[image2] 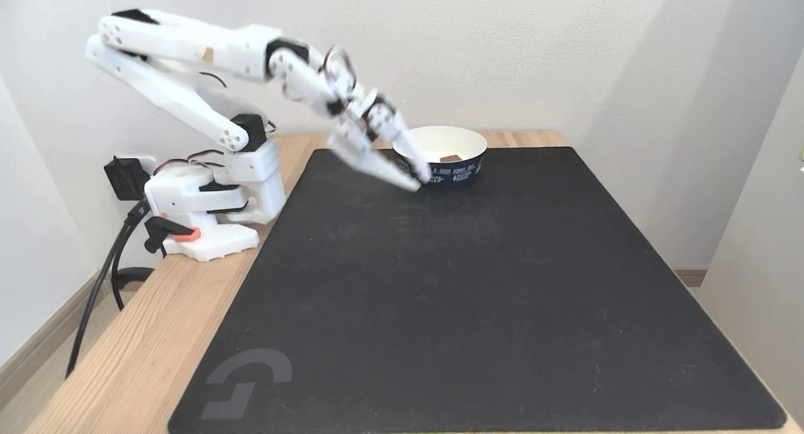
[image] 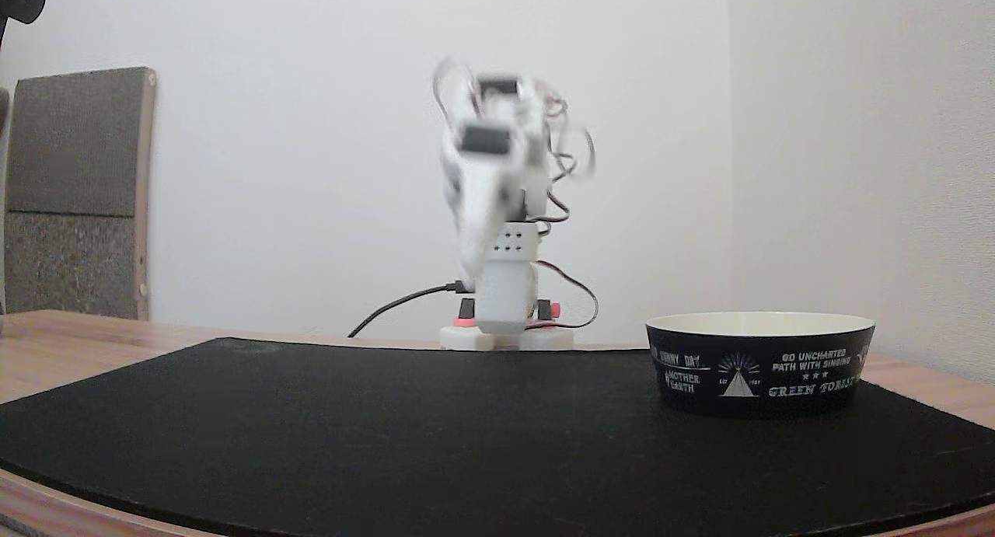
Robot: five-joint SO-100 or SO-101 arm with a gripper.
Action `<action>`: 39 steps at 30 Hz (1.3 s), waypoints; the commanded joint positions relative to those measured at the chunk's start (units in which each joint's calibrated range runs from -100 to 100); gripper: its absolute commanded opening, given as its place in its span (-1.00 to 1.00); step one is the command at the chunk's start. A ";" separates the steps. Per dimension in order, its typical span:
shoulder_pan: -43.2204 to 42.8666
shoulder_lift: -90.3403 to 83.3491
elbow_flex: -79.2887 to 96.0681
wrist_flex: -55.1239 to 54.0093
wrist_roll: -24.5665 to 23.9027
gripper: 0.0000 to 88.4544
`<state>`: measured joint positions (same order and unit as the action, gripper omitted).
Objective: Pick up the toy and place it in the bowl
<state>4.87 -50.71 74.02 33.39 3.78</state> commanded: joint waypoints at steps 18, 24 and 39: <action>-8.51 -45.62 25.71 14.87 -0.13 -0.86; -11.77 -48.79 25.53 20.63 -0.13 -0.86; -11.27 -48.54 25.44 20.63 0.29 -0.86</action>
<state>-6.70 -98.67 99.24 53.82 3.84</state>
